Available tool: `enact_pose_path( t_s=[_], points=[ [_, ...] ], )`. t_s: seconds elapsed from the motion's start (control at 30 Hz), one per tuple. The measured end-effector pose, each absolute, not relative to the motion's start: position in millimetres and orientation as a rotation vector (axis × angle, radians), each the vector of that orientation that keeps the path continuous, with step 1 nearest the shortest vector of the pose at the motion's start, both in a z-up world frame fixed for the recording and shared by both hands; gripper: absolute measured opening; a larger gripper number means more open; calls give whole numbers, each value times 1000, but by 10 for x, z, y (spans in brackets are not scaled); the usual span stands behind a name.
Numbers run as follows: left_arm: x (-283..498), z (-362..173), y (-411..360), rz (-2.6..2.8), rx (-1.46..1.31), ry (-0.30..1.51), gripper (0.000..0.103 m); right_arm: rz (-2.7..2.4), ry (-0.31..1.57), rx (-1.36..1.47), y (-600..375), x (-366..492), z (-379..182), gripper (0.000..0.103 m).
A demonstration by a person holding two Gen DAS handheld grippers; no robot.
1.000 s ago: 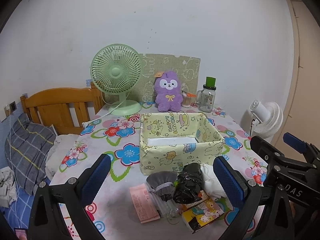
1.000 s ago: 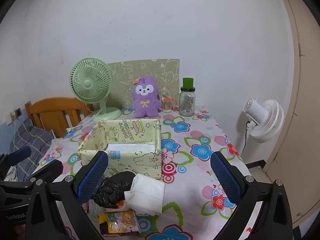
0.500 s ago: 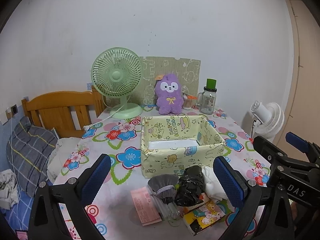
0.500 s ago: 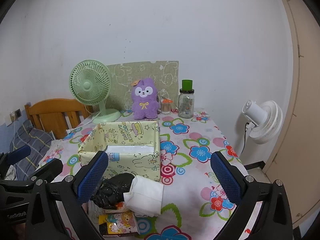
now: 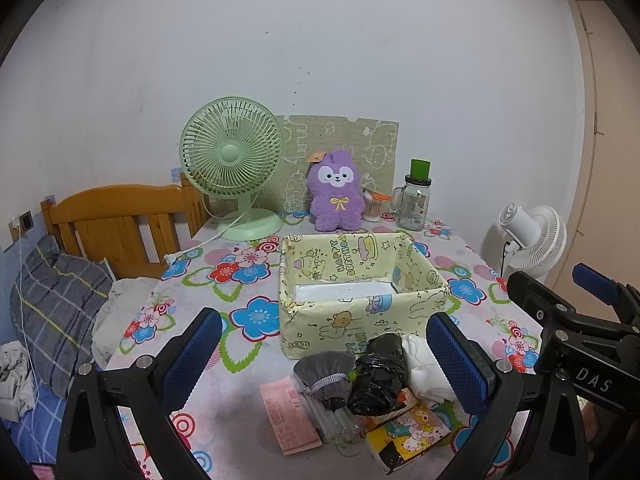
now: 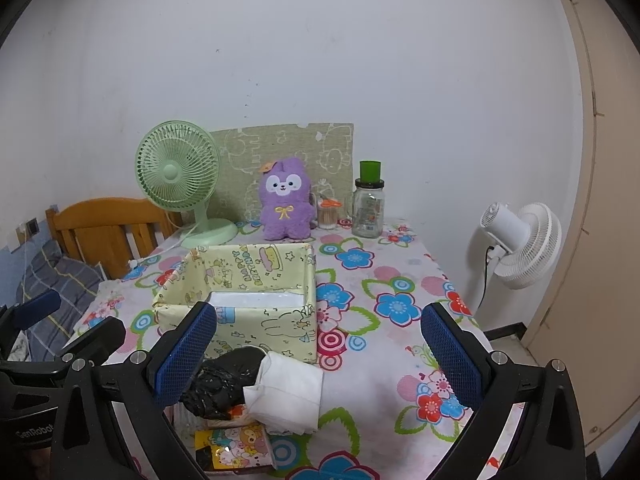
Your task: Organize soft objects
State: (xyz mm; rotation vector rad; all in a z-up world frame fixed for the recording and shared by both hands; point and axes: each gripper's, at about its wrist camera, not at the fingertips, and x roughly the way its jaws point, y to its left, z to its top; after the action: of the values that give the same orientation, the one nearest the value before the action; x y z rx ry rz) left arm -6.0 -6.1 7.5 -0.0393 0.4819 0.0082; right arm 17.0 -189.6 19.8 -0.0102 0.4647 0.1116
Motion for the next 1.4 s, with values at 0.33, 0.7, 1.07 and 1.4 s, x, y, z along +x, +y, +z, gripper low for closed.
enact_pose_path(
  t_s=[0.33, 0.7, 1.07, 1.4],
  points=[
    [-62, 74, -60, 8, -37, 478, 103, 112, 470, -12, -1898, 168, 188, 103],
    [-46, 48, -11, 14, -51, 494, 103, 134, 500, 17, -1902, 223, 139, 103],
    [-12, 17, -4, 5, -55, 498, 103, 132, 507, 21, -1872, 234, 122, 103],
    [34, -40, 32, 5, -61, 516, 103, 138, 526, 14, -1839, 311, 65, 103]
  ],
)
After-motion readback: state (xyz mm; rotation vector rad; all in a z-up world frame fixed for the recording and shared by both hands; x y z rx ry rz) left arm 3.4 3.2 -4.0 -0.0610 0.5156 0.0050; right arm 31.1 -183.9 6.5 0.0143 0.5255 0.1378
